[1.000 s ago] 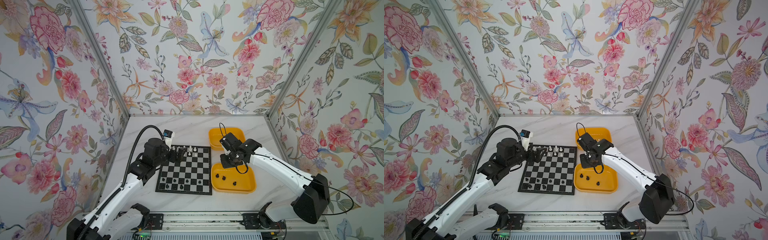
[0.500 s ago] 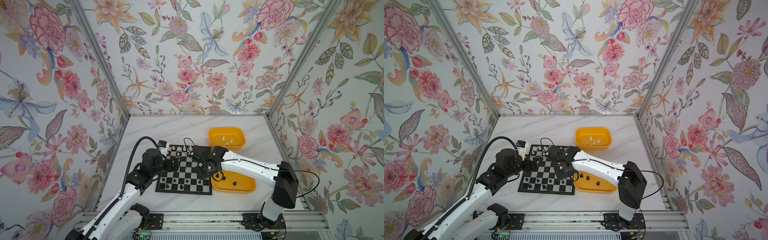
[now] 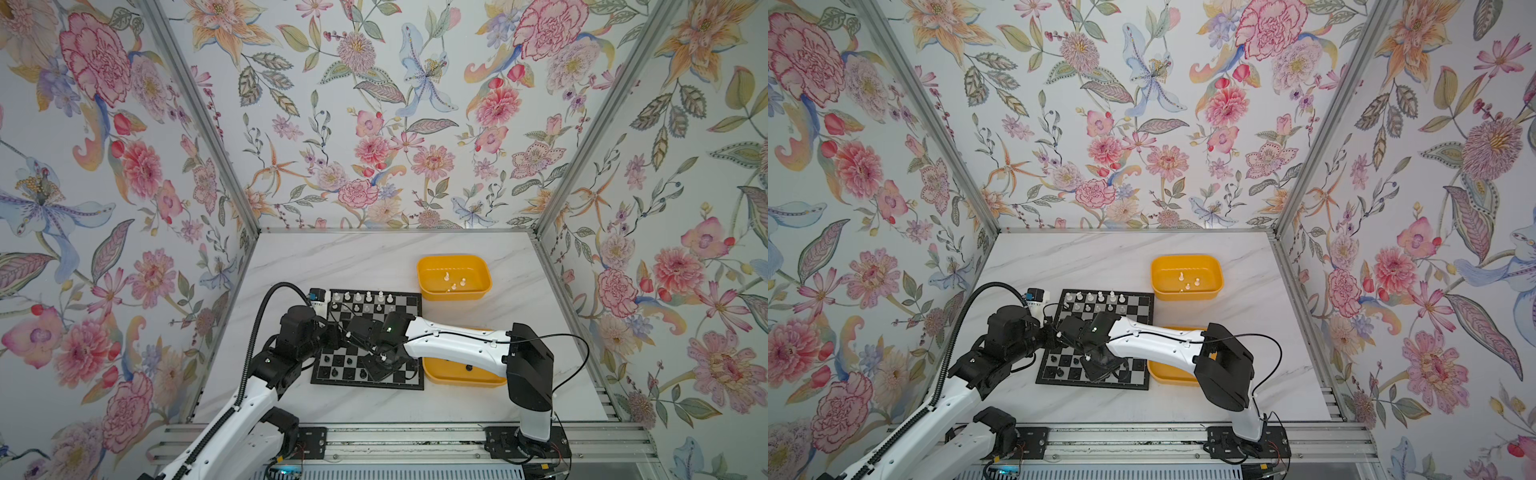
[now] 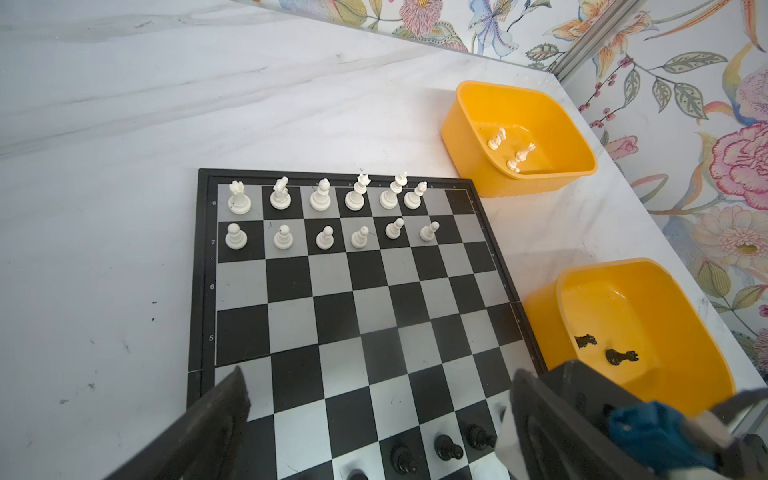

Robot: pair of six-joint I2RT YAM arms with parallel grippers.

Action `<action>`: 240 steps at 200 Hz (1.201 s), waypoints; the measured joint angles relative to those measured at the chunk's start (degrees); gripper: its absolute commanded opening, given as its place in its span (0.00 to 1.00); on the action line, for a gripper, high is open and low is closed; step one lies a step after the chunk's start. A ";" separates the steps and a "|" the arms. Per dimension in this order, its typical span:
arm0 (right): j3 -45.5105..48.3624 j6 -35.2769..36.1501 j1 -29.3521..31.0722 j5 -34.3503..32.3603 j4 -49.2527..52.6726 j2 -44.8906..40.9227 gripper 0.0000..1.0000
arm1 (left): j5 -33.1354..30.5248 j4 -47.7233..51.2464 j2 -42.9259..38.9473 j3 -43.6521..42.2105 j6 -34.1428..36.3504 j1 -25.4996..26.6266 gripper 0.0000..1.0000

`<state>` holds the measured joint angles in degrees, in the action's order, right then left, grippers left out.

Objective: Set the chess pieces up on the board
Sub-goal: 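Lift the black piece and carry it over the board with the right gripper, then lower the black piece onto the nearest row and open the right gripper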

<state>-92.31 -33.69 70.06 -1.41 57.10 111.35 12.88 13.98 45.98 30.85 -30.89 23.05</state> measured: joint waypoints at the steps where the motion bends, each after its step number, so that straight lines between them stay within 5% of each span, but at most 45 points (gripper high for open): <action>1: 0.00 0.00 0.00 0.07 -0.04 0.02 0.14 | 0.04 0.00 0.20 0.00 0.00 -0.11 0.99; 87: -2.14 0.20 0.00 1.16 -1.88 2.99 0.14 | 3.39 1.05 5.11 2.47 1.99 -10.40 0.99; 240: -3.26 0.39 -0.42 2.49 -2.47 4.33 0.14 | 6.82 3.23 6.21 3.98 6.29 -19.98 0.99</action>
<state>-95.57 -33.30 69.65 1.08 54.63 115.68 19.70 17.21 52.18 34.83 -24.60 3.07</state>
